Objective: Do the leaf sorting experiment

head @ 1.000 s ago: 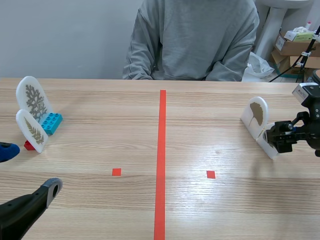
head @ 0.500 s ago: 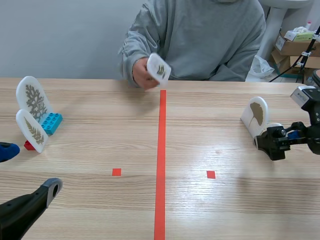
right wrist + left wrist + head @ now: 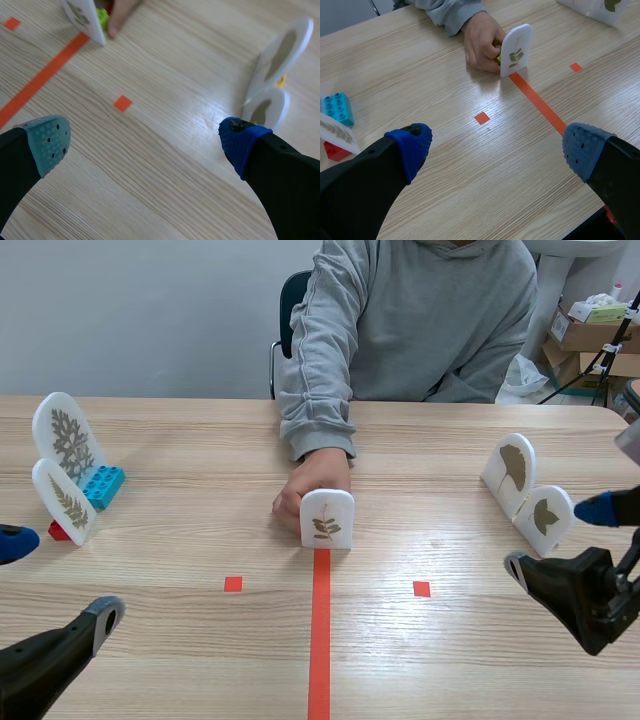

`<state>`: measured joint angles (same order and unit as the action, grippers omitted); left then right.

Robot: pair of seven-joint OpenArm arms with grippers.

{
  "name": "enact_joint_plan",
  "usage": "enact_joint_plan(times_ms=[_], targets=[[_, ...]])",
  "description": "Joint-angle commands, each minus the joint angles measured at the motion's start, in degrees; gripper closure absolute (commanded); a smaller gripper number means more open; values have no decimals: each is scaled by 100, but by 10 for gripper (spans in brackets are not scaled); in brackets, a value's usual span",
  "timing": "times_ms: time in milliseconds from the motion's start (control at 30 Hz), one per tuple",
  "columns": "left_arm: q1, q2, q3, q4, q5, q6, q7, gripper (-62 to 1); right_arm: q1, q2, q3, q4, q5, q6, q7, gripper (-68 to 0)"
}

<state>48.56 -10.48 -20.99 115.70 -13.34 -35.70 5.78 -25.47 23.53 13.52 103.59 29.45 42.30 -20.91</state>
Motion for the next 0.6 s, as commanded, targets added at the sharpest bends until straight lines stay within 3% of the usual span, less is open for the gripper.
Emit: enact_joint_plan(times_ms=[0, 200, 567], targets=[[-20, 26, 7, 20, -55, -2, -79, -559, 57, 92, 46, 184, 74, 42, 72, -611], [-52, 26, 7, 20, -59, -2, -76, -559, -262, 92, 39, 975, 417, 42, -31, -611], [-96, 26, 7, 20, -105, -4, -81, -559, -533, 90, 39, 1010, 577, 42, -339, -610]])
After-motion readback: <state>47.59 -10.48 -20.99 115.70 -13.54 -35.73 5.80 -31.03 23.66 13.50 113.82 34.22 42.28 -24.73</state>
